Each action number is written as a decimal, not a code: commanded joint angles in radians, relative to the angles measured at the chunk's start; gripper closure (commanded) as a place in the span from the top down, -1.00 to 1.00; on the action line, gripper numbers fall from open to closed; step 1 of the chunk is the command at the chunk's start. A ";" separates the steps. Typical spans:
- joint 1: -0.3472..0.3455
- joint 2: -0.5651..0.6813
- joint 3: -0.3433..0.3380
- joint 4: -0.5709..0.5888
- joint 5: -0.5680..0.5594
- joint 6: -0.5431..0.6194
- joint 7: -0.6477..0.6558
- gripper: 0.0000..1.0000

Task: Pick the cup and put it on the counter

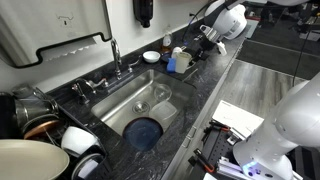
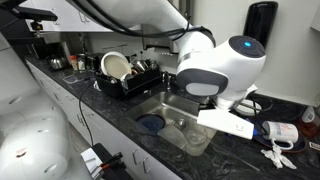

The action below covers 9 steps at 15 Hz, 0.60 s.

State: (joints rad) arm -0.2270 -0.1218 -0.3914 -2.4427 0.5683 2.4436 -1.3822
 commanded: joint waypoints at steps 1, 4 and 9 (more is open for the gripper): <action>-0.012 0.009 0.009 0.007 0.016 -0.003 0.000 -0.70; -0.016 0.029 0.012 0.024 0.032 -0.004 0.000 -0.70; -0.016 0.041 0.012 0.037 0.041 -0.003 0.004 -0.93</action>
State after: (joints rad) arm -0.2268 -0.0910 -0.3948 -2.4166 0.6007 2.4390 -1.3839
